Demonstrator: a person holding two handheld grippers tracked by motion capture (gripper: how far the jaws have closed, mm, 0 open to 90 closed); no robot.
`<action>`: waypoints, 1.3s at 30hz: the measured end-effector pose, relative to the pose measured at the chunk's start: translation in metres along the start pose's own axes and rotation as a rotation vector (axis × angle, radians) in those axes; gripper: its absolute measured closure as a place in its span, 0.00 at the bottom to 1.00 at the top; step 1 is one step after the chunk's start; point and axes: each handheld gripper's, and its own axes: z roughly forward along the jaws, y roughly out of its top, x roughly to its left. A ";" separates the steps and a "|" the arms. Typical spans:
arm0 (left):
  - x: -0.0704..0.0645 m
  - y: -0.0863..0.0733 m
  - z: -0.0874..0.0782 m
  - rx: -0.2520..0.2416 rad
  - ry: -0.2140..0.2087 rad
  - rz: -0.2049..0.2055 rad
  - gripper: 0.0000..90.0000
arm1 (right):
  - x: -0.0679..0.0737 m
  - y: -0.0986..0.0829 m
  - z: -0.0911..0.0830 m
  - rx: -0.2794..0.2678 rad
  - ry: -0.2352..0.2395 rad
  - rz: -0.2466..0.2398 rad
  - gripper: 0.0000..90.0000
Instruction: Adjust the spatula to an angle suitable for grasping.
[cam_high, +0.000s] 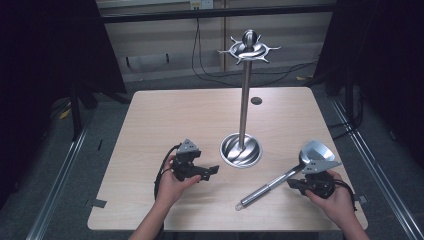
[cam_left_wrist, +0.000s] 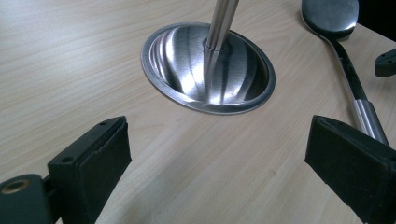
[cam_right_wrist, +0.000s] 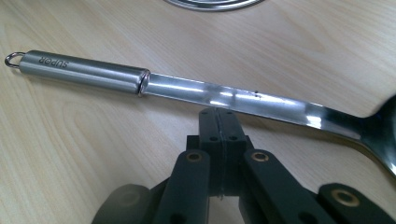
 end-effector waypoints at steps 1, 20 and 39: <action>0.000 0.000 0.000 0.001 0.000 -0.001 0.07 | 0.000 0.000 0.001 -0.001 0.004 -0.004 1.00; 0.002 -0.006 -0.014 -0.004 0.028 -0.012 0.07 | 0.009 0.013 0.023 0.001 0.034 -0.048 1.00; 0.005 -0.015 -0.025 0.000 0.054 -0.021 0.07 | 0.011 0.023 0.038 0.008 0.054 -0.056 1.00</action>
